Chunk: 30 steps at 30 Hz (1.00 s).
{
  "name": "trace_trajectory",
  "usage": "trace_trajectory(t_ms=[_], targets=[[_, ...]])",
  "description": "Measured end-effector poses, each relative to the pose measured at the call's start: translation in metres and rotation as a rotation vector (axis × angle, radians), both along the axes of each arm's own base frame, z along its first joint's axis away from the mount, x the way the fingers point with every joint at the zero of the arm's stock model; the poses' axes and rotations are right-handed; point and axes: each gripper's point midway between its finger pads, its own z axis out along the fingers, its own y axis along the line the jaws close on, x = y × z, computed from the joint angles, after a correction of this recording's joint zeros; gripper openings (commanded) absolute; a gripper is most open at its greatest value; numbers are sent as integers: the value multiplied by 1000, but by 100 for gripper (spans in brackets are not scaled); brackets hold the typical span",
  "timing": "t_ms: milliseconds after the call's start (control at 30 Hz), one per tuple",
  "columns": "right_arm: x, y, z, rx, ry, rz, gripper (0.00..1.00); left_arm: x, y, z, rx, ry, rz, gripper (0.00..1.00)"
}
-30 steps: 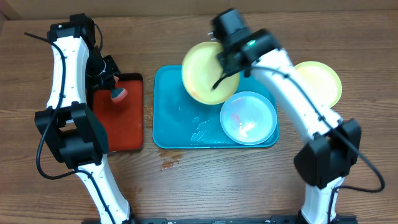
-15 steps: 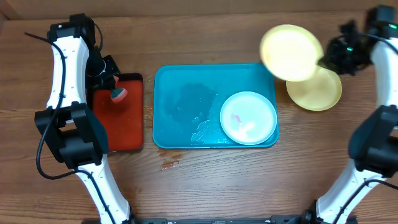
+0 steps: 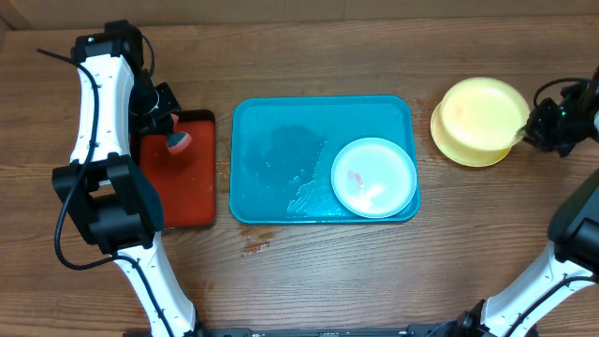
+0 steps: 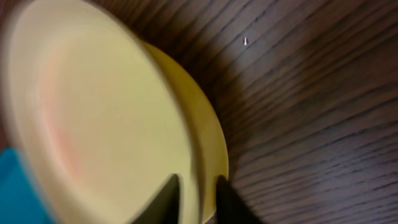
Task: Clean dirty plates on tray and stack at the side
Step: 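Stack the yellow plate onto the other yellow plate and release, then move the right gripper to the white plate and grip its rim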
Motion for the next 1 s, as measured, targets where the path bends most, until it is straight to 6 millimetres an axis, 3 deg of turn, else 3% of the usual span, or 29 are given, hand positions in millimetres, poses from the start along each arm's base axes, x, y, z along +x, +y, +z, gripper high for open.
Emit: trace_trajectory(t_ms=[133,200,267,400,600,767,900,1000], targets=[[2,7,-1,11,2,7,60,1,0,0,1,-3,0,4],[4,15,1,32,-10,27,64,1,0,0,1,-4,0,4],[9,28,4,73,-41,77,65,2,0,0,1,-6,0,4],[18,78,13,164,-107,267,65,3,0,0,2,-11,0,4],[20,184,16,167,-157,690,65,3,0,0,2,-11,0,4],[8,265,1,-6,-118,1021,66,3,0,0,2,-11,0,4],[2,286,-10,-162,-73,1139,73,3,0,0,2,-11,0,4],[1,287,-18,-264,-45,1182,74,3,0,0,2,-11,0,4]])
